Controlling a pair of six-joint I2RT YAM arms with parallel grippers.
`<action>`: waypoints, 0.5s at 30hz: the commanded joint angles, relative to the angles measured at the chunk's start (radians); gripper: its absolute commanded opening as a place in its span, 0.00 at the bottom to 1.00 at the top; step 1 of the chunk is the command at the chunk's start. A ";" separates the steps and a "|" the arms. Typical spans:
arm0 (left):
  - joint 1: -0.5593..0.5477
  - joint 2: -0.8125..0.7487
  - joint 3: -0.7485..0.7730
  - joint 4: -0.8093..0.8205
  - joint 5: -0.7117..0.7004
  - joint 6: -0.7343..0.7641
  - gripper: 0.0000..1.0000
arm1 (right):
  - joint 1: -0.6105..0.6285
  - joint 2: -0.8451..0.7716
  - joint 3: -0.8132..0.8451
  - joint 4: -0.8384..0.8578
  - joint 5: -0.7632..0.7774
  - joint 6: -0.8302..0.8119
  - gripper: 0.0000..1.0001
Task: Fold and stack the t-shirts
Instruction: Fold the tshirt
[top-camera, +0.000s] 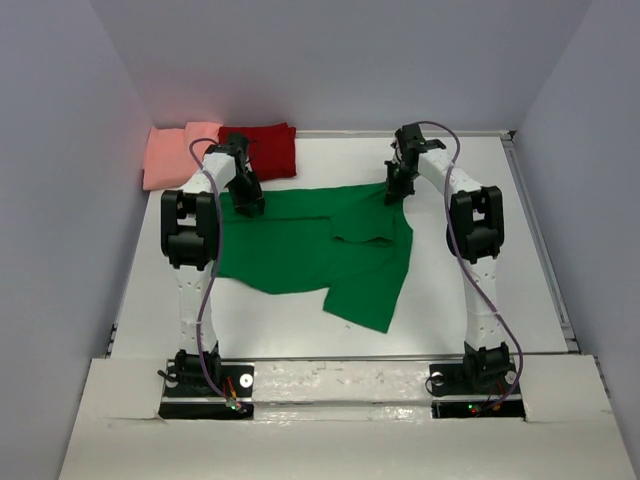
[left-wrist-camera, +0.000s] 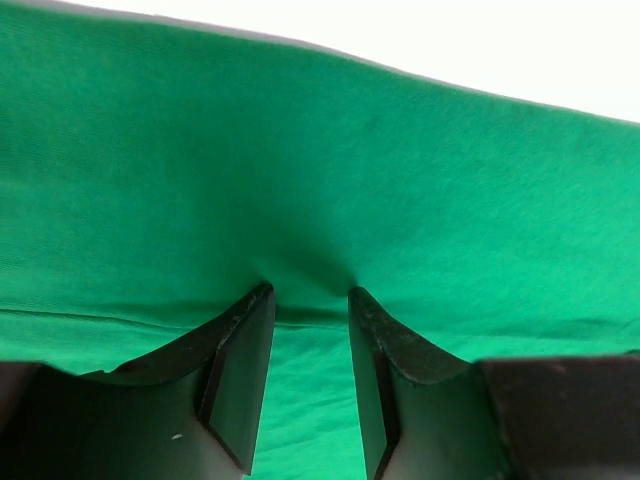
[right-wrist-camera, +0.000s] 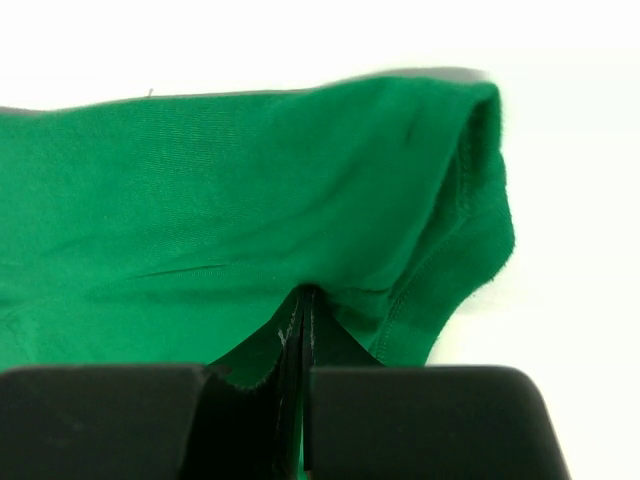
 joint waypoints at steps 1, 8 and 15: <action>-0.019 0.008 0.033 -0.028 -0.002 -0.027 0.49 | -0.054 0.079 0.056 0.005 0.071 -0.025 0.00; -0.045 0.089 0.131 -0.022 0.020 -0.069 0.49 | -0.084 0.152 0.171 -0.007 0.091 -0.040 0.00; -0.054 0.200 0.357 -0.060 0.041 -0.096 0.49 | -0.111 0.197 0.278 -0.006 0.077 -0.031 0.00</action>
